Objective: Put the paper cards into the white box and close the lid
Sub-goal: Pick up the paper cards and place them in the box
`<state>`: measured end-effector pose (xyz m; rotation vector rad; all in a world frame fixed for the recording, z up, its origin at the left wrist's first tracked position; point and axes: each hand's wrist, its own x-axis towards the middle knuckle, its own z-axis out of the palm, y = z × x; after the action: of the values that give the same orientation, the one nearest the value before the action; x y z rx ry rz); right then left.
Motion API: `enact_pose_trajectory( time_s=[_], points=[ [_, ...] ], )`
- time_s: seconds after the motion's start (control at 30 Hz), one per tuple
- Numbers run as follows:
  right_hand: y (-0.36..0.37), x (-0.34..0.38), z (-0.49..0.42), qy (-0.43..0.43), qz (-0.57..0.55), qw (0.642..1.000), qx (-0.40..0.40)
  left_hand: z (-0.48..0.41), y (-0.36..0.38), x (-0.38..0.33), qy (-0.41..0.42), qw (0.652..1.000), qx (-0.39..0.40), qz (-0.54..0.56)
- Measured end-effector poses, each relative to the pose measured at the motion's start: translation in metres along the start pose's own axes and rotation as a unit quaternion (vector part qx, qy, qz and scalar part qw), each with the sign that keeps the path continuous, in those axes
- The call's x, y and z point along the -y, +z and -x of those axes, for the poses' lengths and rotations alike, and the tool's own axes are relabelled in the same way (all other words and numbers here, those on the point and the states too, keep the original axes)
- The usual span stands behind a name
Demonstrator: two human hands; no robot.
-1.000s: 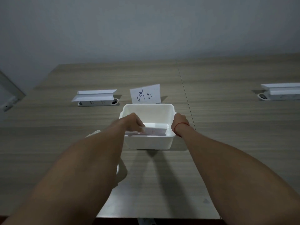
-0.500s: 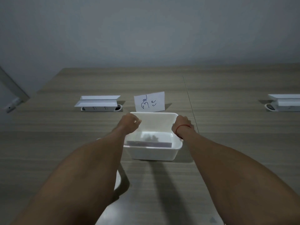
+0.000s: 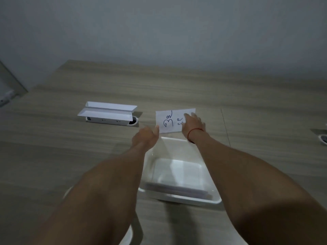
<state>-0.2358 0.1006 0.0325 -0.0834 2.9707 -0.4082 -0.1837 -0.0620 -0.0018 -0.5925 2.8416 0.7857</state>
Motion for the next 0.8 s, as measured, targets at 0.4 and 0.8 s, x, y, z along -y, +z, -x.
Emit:
enact_pose_trajectory(
  time_s=[0.4,0.8],
  points=[
    [0.031,0.027,-0.072,-0.036,0.089,0.994,0.051,-0.026,0.008,0.005,0.008,0.996,0.030,-0.086],
    [0.038,0.020,-0.055,-0.052,0.100,0.994,0.010,-0.024,0.007,0.001,-0.003,0.996,0.021,-0.091]
  ],
)
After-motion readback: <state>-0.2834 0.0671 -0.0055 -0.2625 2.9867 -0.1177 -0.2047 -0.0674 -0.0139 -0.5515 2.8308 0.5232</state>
